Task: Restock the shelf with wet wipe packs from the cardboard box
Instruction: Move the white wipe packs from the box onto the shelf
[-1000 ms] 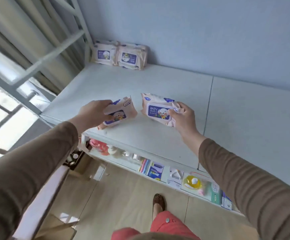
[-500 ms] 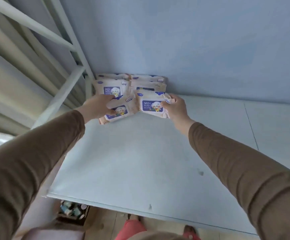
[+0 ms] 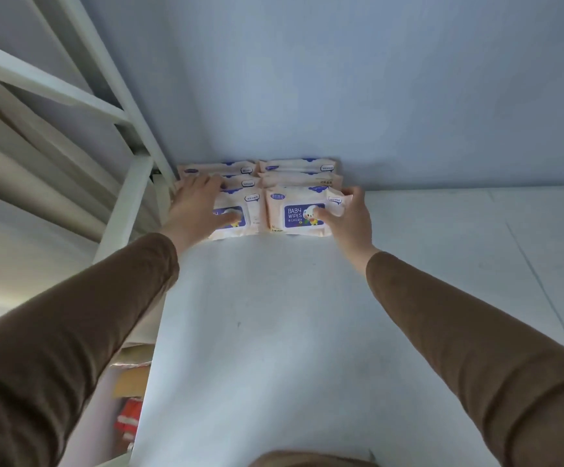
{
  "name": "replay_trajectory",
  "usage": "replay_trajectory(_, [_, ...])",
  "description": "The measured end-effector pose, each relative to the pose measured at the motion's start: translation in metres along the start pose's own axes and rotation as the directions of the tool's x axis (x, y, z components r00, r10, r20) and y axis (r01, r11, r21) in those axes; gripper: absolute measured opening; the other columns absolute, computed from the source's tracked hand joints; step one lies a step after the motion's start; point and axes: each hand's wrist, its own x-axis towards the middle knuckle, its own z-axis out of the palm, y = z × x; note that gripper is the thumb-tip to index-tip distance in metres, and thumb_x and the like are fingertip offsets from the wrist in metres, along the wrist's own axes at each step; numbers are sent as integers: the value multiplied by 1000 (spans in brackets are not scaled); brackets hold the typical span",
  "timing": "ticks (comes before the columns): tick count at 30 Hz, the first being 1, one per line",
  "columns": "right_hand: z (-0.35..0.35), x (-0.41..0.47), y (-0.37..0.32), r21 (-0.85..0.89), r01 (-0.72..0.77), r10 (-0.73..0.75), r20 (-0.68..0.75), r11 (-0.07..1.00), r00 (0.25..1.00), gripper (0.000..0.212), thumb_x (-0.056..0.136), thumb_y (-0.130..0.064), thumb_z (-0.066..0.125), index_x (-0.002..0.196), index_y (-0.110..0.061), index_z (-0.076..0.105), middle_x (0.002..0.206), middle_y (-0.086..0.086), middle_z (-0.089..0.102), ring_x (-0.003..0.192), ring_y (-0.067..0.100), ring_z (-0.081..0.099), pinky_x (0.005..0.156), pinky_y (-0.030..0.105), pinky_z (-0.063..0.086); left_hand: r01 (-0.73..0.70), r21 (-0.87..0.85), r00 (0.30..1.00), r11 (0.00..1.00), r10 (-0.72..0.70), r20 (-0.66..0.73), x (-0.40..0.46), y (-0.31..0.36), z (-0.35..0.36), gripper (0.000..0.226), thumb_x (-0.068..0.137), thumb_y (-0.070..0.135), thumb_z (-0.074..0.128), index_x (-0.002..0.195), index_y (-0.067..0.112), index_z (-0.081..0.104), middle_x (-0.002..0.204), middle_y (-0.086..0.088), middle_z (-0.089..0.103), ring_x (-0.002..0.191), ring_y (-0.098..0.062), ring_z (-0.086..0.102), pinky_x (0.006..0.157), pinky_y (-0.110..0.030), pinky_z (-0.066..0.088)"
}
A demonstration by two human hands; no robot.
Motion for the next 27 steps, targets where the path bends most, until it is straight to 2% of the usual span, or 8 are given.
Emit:
replay_trajectory(3, [12, -6, 8, -7, 38, -38, -15, 999, 999, 65, 68, -35, 87, 110, -25, 39, 113, -5, 66, 96, 11, 66, 70, 12, 47, -44, -4, 999, 999, 44, 26, -2, -10, 3, 63, 80, 48, 72, 134, 27, 49, 125, -3, 52, 120, -30, 45, 103, -39, 34])
replay_trajectory(7, [23, -5, 9, -129, 65, -74, -67, 990, 995, 71, 66, -40, 88, 116, -25, 40, 115, -2, 64, 105, 19, 63, 83, 37, 56, -63, 90, 997, 994, 60, 37, 3, -4, 3, 65, 81, 45, 73, 136, 25, 45, 125, -5, 50, 119, -31, 44, 105, -42, 36])
replay_trajectory(10, [28, -5, 6, -248, 54, -82, -105, 967, 991, 74, 67, -46, 86, 119, -21, 41, 114, 0, 64, 105, 23, 62, 82, 44, 57, -26, 144, 1000, 989, 24, 15, 1, 5, 6, 62, 85, 42, 71, 137, 23, 42, 130, -7, 48, 122, -32, 42, 107, -43, 35])
replay_trajectory(14, [22, -8, 3, -339, -39, -3, -123, 940, 992, 81, 64, -55, 84, 120, -17, 40, 116, 4, 63, 107, 26, 60, 83, 39, 53, 12, 203, 1000, 979, -11, -10, -4, 18, 0, 65, 83, 40, 73, 136, 22, 39, 132, -8, 47, 123, -32, 42, 107, -44, 38])
replay_trajectory(17, [12, -20, 11, -428, -57, 5, -122, 902, 993, 70, 70, -40, 77, 123, -15, 39, 118, 5, 58, 111, 31, 54, 79, 38, 42, -4, 273, 998, 962, 22, -64, -14, 33, 2, 71, 79, 35, 75, 136, 19, 37, 126, -10, 46, 118, -33, 41, 100, -46, 40])
replay_trajectory(19, [-1, -29, 21, -450, -46, 5, -92, 892, 996, 68, 74, -35, 74, 127, -14, 39, 121, 7, 56, 115, 32, 51, 82, 39, 42, -67, 284, 987, 956, 106, -123, -23, 49, 7, 73, 73, 25, 76, 134, 16, 37, 124, -11, 46, 116, -34, 41, 99, -46, 39])
replay_trajectory(22, [-36, -45, 36, -447, -16, -4, -45, 894, 999, 69, 79, -35, 75, 136, -16, 40, 128, 5, 56, 122, 28, 49, 92, 41, 41, -237, 204, 947, 950, 273, -171, -35, 87, 19, 75, 69, 13, 73, 136, 13, 41, 130, -11, 48, 119, -34, 41, 104, -44, 36])
replay_trajectory(27, [-125, -85, 63, -503, 77, -109, -35, 861, 993, 54, 86, -30, 68, 134, -17, 48, 127, 2, 57, 120, 26, 48, 93, 39, 37, -391, 23, 919, 920, 392, -48, -49, 178, 49, 73, 76, 22, 72, 142, 12, 40, 139, -7, 47, 127, -29, 43, 107, -39, 37])
